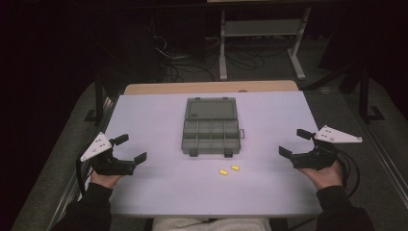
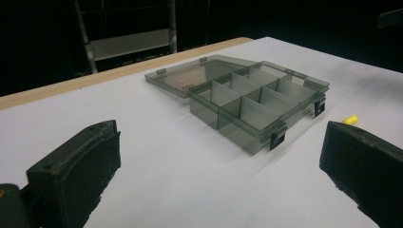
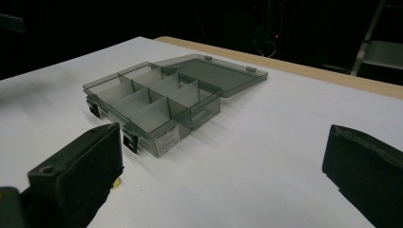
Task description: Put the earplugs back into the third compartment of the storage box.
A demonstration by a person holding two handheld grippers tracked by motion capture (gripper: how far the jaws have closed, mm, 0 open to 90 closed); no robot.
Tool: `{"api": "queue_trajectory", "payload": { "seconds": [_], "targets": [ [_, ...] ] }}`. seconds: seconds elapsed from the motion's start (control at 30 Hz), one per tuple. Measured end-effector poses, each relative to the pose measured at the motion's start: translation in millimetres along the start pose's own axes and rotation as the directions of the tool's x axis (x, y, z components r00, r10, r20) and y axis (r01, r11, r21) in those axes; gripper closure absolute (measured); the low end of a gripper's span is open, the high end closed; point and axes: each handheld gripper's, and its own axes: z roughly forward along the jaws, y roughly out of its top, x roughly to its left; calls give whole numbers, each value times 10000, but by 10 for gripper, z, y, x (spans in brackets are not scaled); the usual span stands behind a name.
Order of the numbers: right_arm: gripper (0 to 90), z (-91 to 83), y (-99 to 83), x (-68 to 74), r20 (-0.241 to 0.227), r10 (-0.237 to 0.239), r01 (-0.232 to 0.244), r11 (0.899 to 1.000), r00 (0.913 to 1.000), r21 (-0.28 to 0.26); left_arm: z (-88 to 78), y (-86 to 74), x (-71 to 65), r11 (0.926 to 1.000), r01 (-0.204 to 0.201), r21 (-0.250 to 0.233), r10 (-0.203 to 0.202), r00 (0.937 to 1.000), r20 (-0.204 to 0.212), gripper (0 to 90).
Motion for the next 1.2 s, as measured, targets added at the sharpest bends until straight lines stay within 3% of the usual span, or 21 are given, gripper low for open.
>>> {"api": "queue_trajectory", "payload": {
  "seconds": [0.37, 0.5, 0.63, 0.93, 1.2],
  "targets": [
    [0, 23, 2, 34, -204, -28, 34, 9996, 9998, 273, -6, 0, -11, 10000, -2, 13, 2, 10000, -8, 0],
    [0, 53, 38, 51, -286, 219, -201, 9978, 9994, 640, -21, 3, -10, 10000, -3, -45, 3, 10000, 12, 0],
    [0, 91, 77, 83, -311, 157, -129, 9958, 9994, 903, -20, 2, -18, 10000, 9, -15, -9, 10000, 4, 0],
    [0, 229, 239, 149, -586, -172, 253, 9898, 9981, 1403, -13, -4, -24, 10000, -21, 84, 21, 10000, -31, 0],
    [0, 392, 332, 258, -1096, -518, 724, 9784, 9926, 1936, -19, -1, -22, 10000, 2, 22, -2, 10000, -36, 0]
  ]
}}
